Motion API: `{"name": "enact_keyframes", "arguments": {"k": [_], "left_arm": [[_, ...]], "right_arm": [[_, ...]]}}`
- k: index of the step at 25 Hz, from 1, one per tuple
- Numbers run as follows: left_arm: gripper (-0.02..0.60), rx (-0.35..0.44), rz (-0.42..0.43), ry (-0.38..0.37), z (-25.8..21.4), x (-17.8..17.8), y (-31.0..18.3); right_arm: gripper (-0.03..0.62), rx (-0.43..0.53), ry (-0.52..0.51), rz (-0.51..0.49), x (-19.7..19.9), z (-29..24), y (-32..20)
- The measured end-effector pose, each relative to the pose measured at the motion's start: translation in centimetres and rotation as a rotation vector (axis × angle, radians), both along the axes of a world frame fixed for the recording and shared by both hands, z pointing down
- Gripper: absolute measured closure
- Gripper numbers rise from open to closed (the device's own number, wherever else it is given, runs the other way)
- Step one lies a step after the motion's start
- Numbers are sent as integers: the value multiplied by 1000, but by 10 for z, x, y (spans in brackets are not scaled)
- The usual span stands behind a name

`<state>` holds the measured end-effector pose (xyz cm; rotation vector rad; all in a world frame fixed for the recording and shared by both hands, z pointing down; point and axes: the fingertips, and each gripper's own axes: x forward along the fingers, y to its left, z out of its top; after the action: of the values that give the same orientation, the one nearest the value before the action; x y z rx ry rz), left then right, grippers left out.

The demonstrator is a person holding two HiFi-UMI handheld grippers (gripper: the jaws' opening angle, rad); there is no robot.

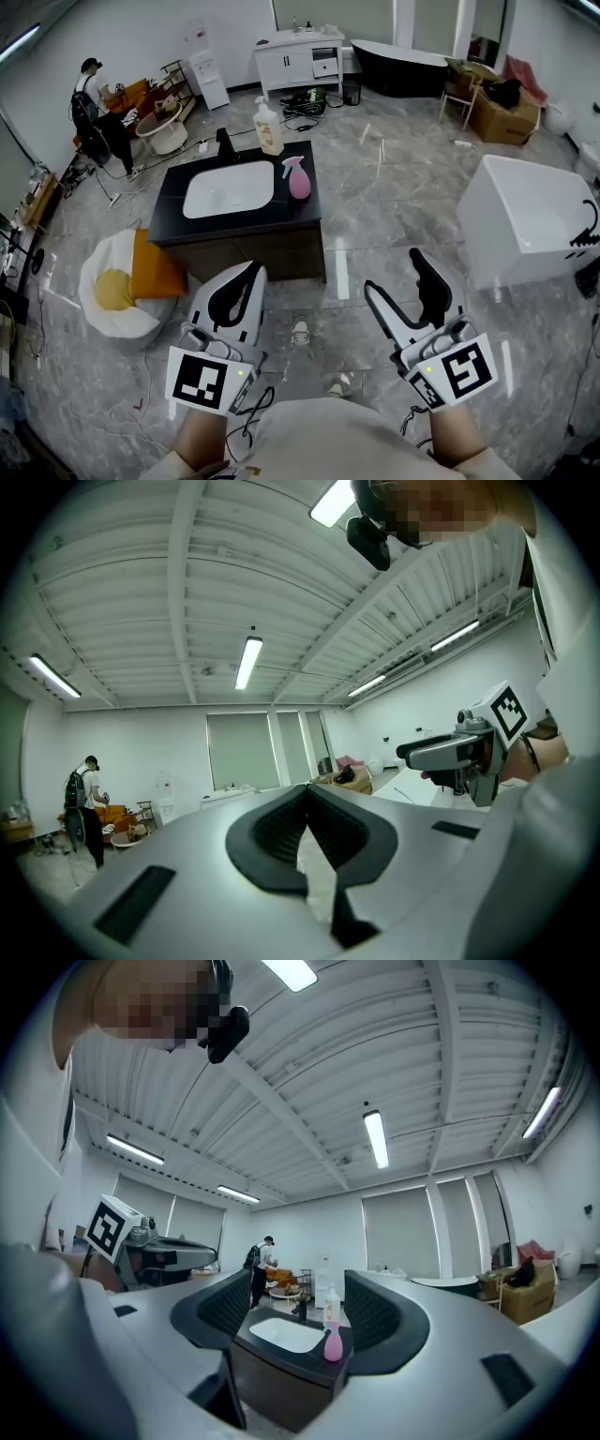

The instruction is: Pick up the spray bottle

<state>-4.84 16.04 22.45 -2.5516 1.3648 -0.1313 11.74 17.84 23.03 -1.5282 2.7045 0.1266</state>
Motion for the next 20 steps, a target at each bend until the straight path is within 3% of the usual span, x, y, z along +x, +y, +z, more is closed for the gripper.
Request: {"name": "enact_keyframes", "arguments": {"k": [10, 20], "left_arm": [[561, -49, -41, -9, 23, -21, -78], [562, -87, -20, 0, 39, -50, -202]], "right_arm": [[267, -57, 31, -17, -19, 26, -88], [267, -126, 90, -13, -57, 44, -211]]}}
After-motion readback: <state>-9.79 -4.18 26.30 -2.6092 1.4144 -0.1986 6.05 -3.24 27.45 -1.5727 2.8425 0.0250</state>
